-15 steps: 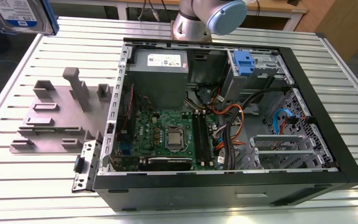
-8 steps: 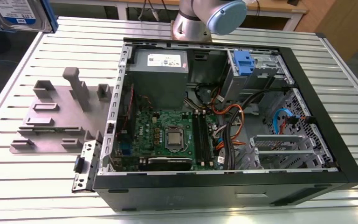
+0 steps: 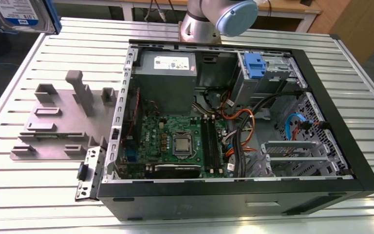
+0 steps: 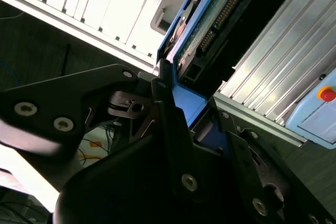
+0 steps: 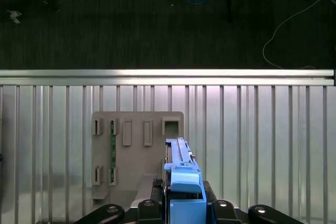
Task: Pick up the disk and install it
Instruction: 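Pick up the disk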
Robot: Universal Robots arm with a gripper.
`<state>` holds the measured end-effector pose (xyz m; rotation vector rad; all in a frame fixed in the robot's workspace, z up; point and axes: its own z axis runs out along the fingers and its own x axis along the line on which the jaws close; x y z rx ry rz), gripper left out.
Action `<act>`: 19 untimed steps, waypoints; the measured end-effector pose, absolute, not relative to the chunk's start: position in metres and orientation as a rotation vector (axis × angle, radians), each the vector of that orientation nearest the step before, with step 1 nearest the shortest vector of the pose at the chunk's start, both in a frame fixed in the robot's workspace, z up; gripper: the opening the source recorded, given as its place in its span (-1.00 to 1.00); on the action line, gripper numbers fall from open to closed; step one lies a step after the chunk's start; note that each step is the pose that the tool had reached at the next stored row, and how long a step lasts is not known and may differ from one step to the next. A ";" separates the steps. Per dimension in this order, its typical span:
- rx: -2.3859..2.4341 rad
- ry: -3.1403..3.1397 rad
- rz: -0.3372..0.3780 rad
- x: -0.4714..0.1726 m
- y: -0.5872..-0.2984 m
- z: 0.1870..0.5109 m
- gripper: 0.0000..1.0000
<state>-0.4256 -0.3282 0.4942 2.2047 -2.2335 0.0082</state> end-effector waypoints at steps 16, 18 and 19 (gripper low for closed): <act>2.205 -2.234 0.008 -0.418 -0.328 0.494 -0.27; 2.205 -2.234 0.008 -0.416 -0.328 0.494 -0.27; 2.205 -2.233 0.008 -0.416 -0.328 0.494 -0.27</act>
